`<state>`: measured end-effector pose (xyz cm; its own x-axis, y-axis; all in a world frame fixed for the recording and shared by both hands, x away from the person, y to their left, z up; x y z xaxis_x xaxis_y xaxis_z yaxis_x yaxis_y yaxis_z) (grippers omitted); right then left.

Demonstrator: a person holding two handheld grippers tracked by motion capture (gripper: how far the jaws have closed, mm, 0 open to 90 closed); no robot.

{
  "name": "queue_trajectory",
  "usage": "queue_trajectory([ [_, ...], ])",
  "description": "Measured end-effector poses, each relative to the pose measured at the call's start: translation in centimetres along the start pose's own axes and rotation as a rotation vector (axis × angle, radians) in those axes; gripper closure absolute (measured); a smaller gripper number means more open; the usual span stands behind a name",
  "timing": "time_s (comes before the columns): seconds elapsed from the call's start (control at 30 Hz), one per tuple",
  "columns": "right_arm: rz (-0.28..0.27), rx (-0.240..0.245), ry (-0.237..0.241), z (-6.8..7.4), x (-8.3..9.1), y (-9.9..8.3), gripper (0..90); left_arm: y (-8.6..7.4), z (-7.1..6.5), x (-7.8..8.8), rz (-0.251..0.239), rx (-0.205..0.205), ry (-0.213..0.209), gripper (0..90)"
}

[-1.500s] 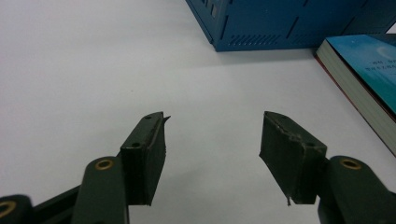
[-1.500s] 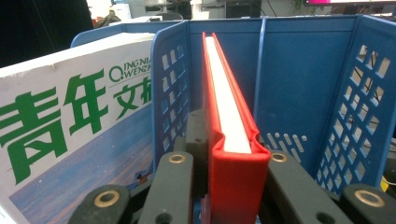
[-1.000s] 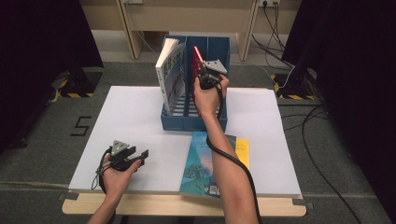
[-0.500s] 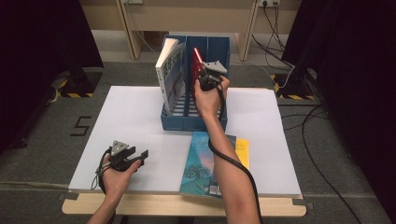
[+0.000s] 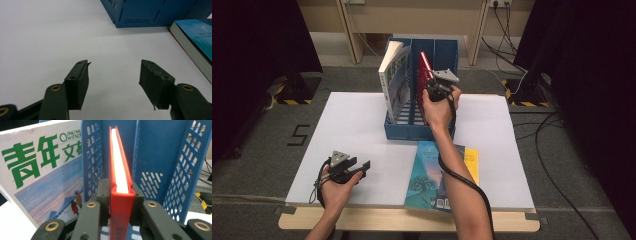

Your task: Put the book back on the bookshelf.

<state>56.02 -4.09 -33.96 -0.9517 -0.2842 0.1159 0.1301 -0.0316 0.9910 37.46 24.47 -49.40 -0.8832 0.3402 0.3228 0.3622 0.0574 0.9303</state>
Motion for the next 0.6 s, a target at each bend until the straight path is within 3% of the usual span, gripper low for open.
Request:
queue_trajectory([
  [0.23, 0.029, -0.015, 0.004, -0.07, 0.38, -0.33, 74.8, -0.02, -0.06, -0.04, 0.003, -0.001, -0.001, 39.7],
  [0.43, 0.057, -0.026, 0.007, -0.22, -0.33, -0.49, 71.3, -0.04, 0.09, -0.01, 0.003, 0.000, 0.002, 39.7],
  [0.6, 0.075, -0.029, 0.005, -0.09, -0.42, -0.17, 75.1, -0.01, 0.16, 0.01, 0.003, 0.002, 0.005, 39.7],
])
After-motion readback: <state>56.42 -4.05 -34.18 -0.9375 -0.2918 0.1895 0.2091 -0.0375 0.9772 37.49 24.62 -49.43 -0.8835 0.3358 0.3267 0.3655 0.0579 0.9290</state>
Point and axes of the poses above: each handheld gripper's, and its own axes: x roughly backward along the jaws, y roughly out of its top, z roughly to its left, the point moved 2 cm from there along -x, roughly forward along the jaws, and after that the axes turned 13 degrees about -z, right-handed, at the moved point
